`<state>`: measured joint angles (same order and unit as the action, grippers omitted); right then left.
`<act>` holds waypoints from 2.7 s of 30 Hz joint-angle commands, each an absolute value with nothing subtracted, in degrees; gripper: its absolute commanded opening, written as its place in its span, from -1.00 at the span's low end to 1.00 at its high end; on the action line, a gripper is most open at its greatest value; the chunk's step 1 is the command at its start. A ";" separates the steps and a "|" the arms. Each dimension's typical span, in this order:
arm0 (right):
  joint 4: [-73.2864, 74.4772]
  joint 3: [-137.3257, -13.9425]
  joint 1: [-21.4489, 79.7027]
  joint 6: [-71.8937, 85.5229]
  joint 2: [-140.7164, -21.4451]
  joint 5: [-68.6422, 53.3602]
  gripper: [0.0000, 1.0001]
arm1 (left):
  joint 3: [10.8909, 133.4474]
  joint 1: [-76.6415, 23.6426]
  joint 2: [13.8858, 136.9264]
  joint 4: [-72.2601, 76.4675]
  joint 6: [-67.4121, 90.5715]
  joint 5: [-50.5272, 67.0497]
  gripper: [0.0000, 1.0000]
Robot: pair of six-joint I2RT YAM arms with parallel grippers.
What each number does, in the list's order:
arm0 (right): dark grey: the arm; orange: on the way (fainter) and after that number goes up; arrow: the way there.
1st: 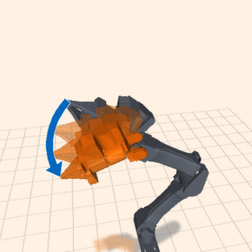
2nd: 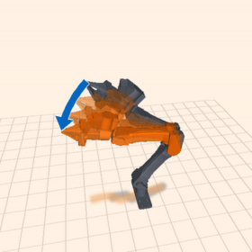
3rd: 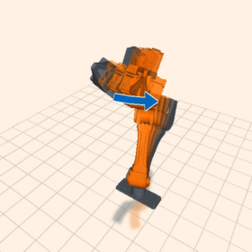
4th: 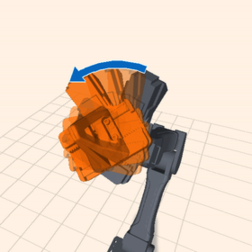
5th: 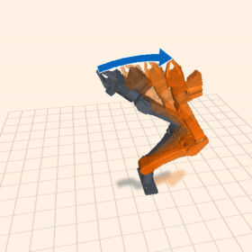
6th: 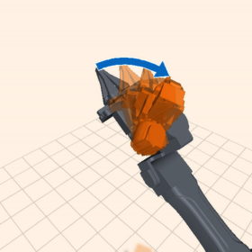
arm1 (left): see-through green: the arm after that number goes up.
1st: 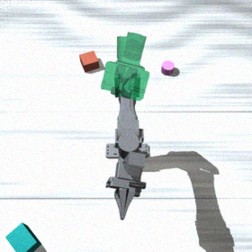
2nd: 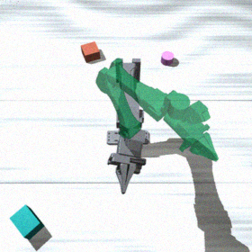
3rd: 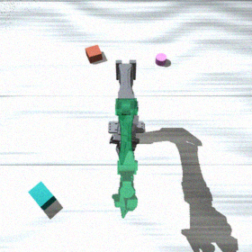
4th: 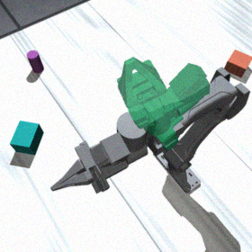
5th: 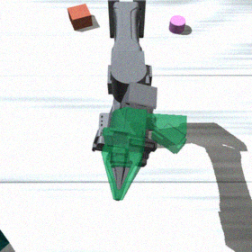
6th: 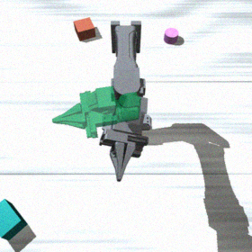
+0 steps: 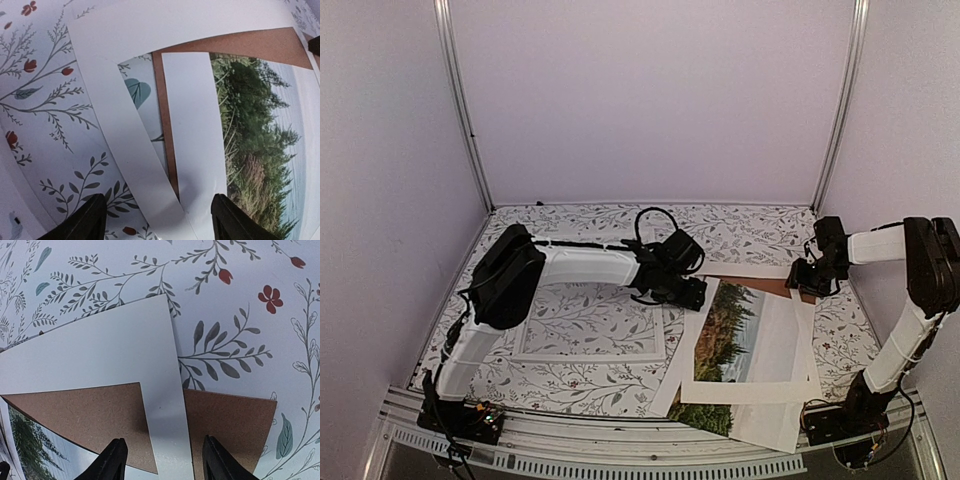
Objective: Put the photo into the frame
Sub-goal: Pick up the mat board from the photo.
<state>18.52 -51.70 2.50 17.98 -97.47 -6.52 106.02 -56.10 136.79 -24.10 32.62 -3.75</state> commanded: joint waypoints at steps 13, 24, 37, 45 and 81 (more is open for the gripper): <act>15.66 -49.04 2.37 19.94 -97.38 -12.84 0.02 | 110.55 -56.95 143.45 -30.16 29.50 -17.13 0.30; 15.71 -49.02 2.37 19.78 -97.45 -13.12 0.04 | 114.94 -56.90 147.43 -33.16 27.60 -21.33 0.25; 16.42 -51.42 2.36 19.87 -96.74 -11.53 0.16 | 113.71 -56.88 147.88 -33.93 26.42 -24.37 -0.16; 17.29 -52.65 2.37 19.53 -96.27 -10.99 0.17 | 112.72 -55.68 146.13 -31.75 27.02 -19.64 -0.21; 19.86 -62.28 2.37 17.47 -101.44 -12.05 0.32 | 98.78 -50.03 134.15 -17.85 30.98 -4.25 -0.33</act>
<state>19.55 -60.07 2.22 18.46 -99.72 -11.31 100.71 -51.13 135.55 -17.15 30.09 -7.11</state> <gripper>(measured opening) 0.655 0.338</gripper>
